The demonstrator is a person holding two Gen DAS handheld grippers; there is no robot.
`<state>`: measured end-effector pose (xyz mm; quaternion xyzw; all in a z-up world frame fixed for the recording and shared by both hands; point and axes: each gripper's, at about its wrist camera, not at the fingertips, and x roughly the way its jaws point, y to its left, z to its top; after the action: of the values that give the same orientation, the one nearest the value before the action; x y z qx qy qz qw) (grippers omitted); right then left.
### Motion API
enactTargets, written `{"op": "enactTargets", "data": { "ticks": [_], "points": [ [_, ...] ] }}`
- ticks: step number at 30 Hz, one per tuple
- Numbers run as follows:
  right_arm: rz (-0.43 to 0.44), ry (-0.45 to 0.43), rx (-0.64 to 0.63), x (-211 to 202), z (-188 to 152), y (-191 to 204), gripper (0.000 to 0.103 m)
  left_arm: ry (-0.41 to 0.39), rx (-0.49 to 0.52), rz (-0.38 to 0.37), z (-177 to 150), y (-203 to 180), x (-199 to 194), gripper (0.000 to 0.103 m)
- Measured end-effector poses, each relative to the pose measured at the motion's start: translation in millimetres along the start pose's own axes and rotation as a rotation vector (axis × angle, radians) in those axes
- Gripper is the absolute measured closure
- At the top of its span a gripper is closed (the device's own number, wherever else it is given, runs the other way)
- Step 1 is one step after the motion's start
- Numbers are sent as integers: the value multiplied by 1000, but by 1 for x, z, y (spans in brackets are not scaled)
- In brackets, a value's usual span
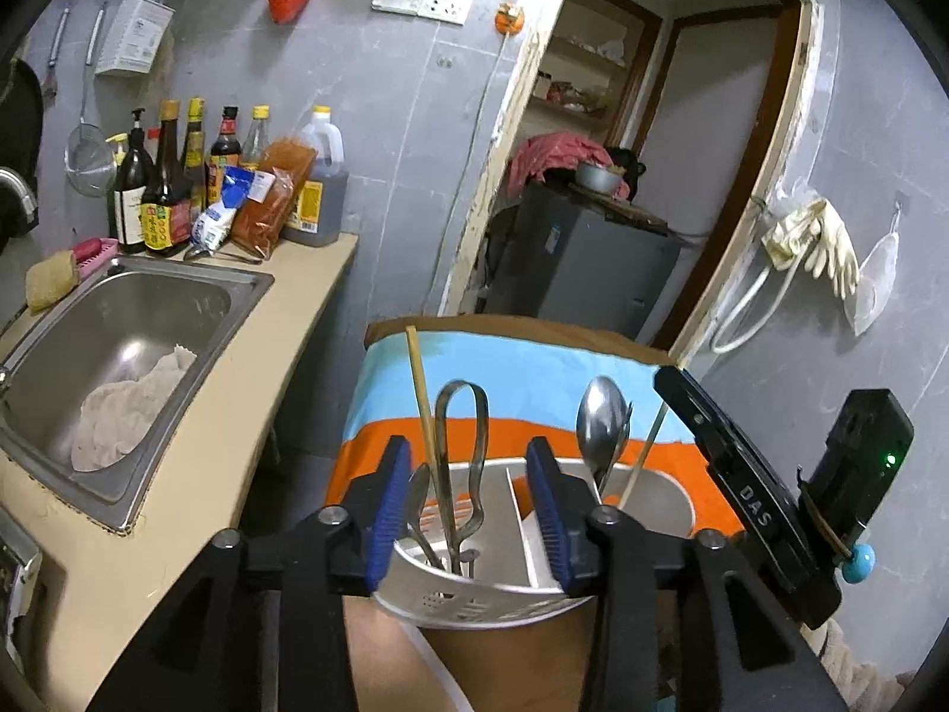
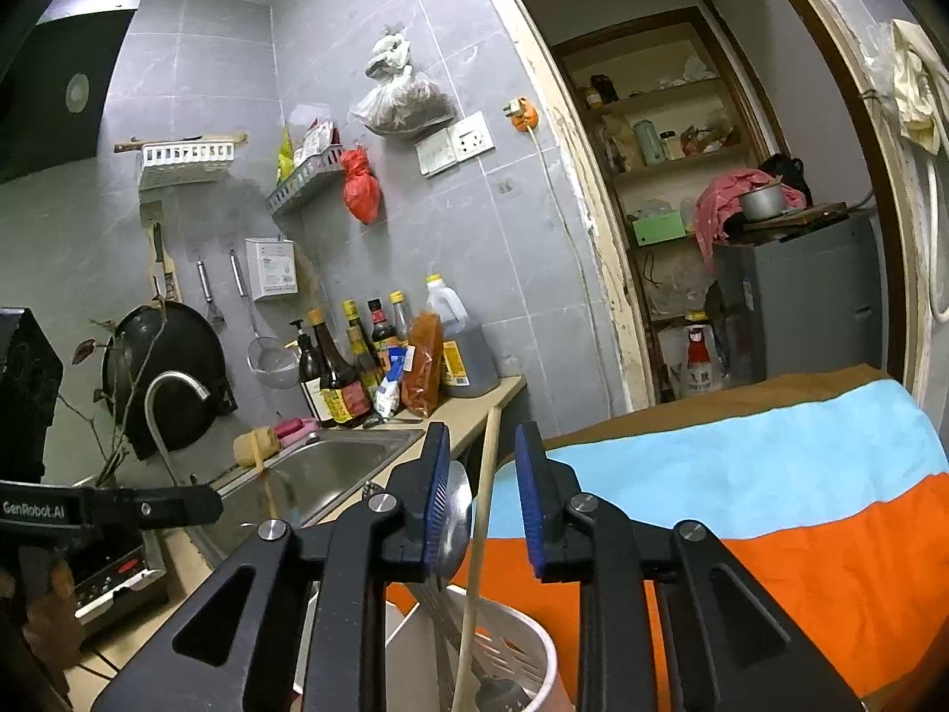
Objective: Organize utensils
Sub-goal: 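Open the left gripper in the caddy while the right gripper releases the chopstick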
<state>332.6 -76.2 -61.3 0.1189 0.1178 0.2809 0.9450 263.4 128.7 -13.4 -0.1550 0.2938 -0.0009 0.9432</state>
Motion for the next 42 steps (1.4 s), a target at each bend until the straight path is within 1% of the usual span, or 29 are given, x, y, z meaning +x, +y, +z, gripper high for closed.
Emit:
{"op": "enactTargets", "data": {
  "ticks": [2, 4, 5, 6, 7, 8, 11, 12, 13, 14, 15, 16, 17, 18, 20, 26, 31, 38, 42],
  "points": [
    [5, -1, -9, -6, 5, 0, 82, -29, -17, 0, 0, -2, -6, 54],
    [3, -5, -19, -13, 12, -1, 72, -54, -32, 5, 1, -4, -10, 49],
    [5, -7, -23, -18, 16, -2, 64, -70, -43, 9, 1, -6, -13, 46],
    [8, -8, -24, -21, 20, -3, 61, -82, -53, 12, 1, -7, -16, 41],
    [9, -6, -27, -26, 24, -5, 60, -96, -64, 14, 1, -9, -18, 39],
    [8, -4, -34, -31, 28, -7, 58, -113, -74, 16, 1, -12, -21, 34],
    [0, -5, -65, -50, 43, -10, 43, -153, -80, 28, 0, -22, -28, 24],
    [-1, -10, -76, -57, 49, -12, 40, -168, -78, 38, 0, -27, -30, 18],
    [-2, -12, -85, -63, 53, -13, 38, -181, -76, 47, -1, -32, -32, 15],
    [-6, -14, -94, -71, 59, -15, 34, -197, -76, 57, -2, -38, -35, 10],
    [-9, -15, -97, -75, 63, -17, 28, -208, -76, 62, -2, -41, -37, 7],
    [-17, -21, -102, -84, 69, -20, 26, -222, -78, 66, -3, -46, -39, 6],
    [-30, -30, -104, -93, 73, -23, 20, -238, -79, 73, -4, -53, -41, 3],
    [-41, -33, -104, -98, 77, -25, 10, -247, -79, 81, -5, -57, -43, 1],
    [-75, -52, -105, -115, 85, -33, 2, -270, -74, 113, -8, -69, -47, 0],
    [-89, -86, -116, -152, 103, -53, 2, -289, -49, 148, -16, -100, -51, 0],
    [-109, -99, -129, -174, 110, -67, 2, -308, -16, 139, -28, -127, -54, 0],
    [-152, -106, -134, -199, 106, -90, 2, -332, 18, 128, -43, -159, -49, 0],
    [-176, -90, -126, -206, 100, -102, 2, -311, 45, 133, -52, -171, -42, 0]
  ]
}}
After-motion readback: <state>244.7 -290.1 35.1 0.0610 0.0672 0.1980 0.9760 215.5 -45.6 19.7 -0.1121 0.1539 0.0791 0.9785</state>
